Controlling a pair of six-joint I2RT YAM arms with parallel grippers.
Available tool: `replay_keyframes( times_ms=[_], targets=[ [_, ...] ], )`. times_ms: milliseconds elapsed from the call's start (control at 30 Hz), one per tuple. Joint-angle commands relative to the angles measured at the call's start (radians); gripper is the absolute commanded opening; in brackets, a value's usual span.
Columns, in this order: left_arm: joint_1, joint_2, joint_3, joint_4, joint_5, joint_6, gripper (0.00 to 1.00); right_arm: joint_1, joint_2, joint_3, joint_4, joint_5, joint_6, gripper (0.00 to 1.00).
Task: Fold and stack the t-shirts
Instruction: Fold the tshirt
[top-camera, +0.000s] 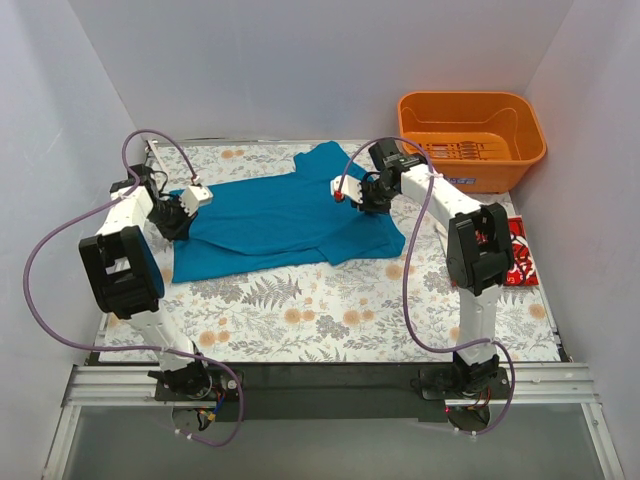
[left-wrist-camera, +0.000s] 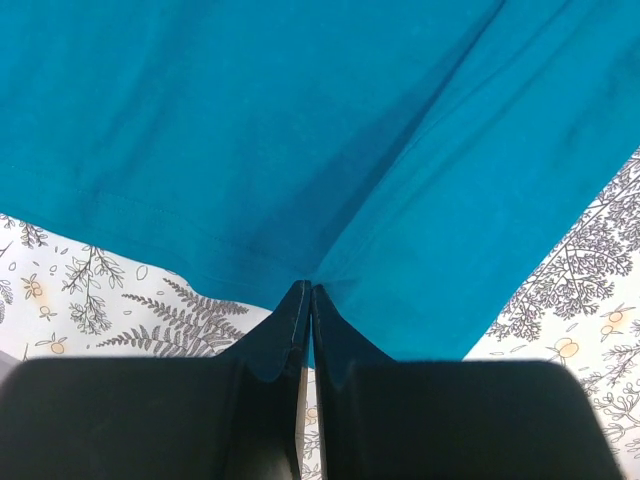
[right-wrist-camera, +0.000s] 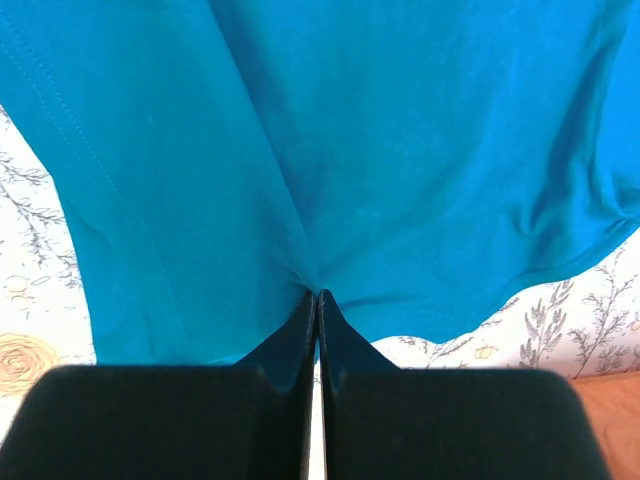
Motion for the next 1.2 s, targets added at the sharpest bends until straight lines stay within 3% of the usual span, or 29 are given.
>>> replay_keyframes(
  times_ms=[0, 400, 733, 767, 800, 833, 900, 1000, 1167],
  targets=[
    [-0.003, 0.007, 0.050, 0.009, -0.012, -0.005, 0.00, -0.014, 0.018, 0.068, -0.025, -0.021, -0.044, 0.01],
    [-0.002, 0.002, -0.012, 0.053, -0.056, 0.008, 0.00, -0.017, 0.091, 0.152, -0.034, -0.019, -0.087, 0.01],
    [-0.014, 0.099, 0.067, 0.076, -0.064, -0.028, 0.00, -0.017, 0.133, 0.192, -0.034, -0.012, -0.067, 0.01],
    [-0.014, 0.104, 0.068, 0.079, -0.065, -0.037, 0.00, -0.017, 0.134, 0.200, -0.034, -0.007, -0.055, 0.13],
    [-0.016, 0.107, 0.077, 0.083, -0.068, -0.047, 0.07, -0.019, 0.142, 0.210, -0.037, -0.004, -0.043, 0.23],
    [-0.014, 0.114, 0.082, 0.080, -0.072, -0.081, 0.11, -0.020, 0.144, 0.218, -0.037, -0.003, -0.008, 0.42],
    [-0.006, 0.118, 0.103, 0.069, -0.084, -0.139, 0.19, -0.031, 0.141, 0.249, -0.041, 0.005, 0.029, 0.53],
    [0.020, 0.107, 0.132, 0.020, -0.047, -0.240, 0.27, -0.054, 0.115, 0.267, -0.086, 0.001, 0.124, 0.57],
    [0.075, 0.038, 0.111, -0.098, 0.039, -0.400, 0.40, -0.115, 0.055, 0.199, -0.244, -0.070, 0.336, 0.57]
  ],
)
